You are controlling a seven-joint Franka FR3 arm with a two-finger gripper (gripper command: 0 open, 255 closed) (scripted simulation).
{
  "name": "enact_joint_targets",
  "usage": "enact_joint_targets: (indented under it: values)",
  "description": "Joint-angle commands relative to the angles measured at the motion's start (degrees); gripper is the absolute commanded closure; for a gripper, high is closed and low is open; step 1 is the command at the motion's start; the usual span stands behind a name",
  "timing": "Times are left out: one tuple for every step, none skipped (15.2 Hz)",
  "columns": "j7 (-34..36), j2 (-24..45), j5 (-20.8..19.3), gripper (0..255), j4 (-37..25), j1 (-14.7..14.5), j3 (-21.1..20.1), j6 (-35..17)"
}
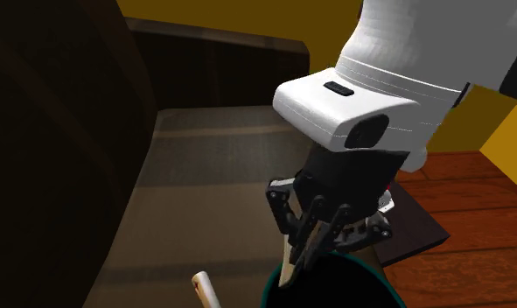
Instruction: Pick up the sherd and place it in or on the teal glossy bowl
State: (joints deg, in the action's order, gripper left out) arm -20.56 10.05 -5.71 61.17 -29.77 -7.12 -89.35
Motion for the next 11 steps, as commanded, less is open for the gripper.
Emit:
enact_joint_targets:
  values:
    - [2.66, 2.75, -1.45, 255, -3.42, -2.06, -1.02, 0.93]
    - [3.83, 4.58, -2.27, 255, -6.04, -3.20, -1.46, 1.86]
    - [4.95, 6.64, -3.11, 255, -9.06, -4.45, -1.81, 2.97]
    - [6.00, 9.00, -4.03, 255, -12.64, -5.79, -2.13, 4.32]
    - [7.45, 14.14, -5.77, 255, -20.80, -8.39, -2.49, 7.59]
    - [7.65, 12.11, -5.23, 255, -16.54, -7.97, -2.34, 5.35]
    - [7.83, 10.55, -4.91, 255, -13.12, -7.55, -2.40, 3.50]
    - [7.99, 9.25, -4.65, 255, -10.18, -7.18, -2.46, 1.86]
    - [8.11, 8.14, -4.42, 255, -7.58, -6.89, -2.49, 0.37]
    - [8.22, 7.16, -4.22, 255, -5.23, -6.64, -2.50, -1.01]
    - [8.32, 6.28, -4.03, 255, -3.05, -6.43, -2.50, -2.31]
